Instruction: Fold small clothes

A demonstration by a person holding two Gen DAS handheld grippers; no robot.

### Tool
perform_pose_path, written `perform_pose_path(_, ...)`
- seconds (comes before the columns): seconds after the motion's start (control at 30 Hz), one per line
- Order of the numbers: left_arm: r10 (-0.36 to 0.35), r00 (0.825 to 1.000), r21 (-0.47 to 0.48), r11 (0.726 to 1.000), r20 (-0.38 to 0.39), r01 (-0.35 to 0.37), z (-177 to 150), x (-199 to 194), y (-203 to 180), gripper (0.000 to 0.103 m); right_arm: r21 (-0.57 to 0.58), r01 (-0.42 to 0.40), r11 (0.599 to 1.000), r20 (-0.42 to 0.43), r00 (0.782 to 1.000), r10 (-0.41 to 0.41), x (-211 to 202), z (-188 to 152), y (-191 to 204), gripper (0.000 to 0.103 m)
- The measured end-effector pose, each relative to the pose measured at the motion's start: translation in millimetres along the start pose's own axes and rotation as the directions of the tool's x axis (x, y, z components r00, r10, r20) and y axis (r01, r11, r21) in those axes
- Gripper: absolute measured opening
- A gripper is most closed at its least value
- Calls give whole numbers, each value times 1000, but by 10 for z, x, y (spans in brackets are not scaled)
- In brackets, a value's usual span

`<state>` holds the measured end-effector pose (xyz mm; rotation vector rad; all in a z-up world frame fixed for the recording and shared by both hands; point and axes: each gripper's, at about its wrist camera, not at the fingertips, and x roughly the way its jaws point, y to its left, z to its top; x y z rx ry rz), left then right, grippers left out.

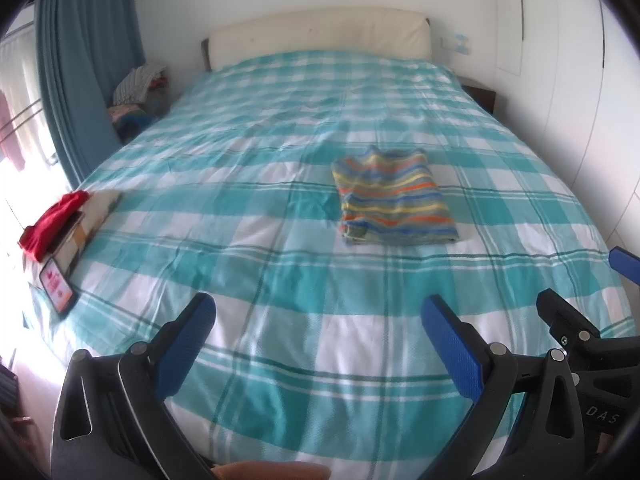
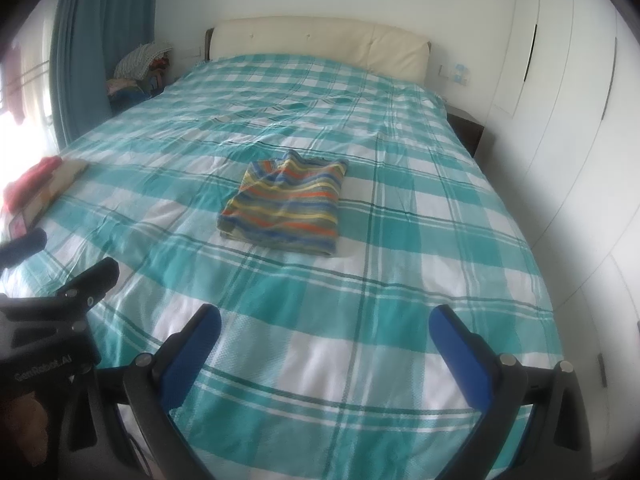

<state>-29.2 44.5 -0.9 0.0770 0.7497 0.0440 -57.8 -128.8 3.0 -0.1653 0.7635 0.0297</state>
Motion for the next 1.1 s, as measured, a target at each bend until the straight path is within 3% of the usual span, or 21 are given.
perform_pose_path(1.1,-25,1000,-12,1000,11,25,-5,-14,-22,103,0,-8,1000,-4,1000,8,-17,69,36,103)
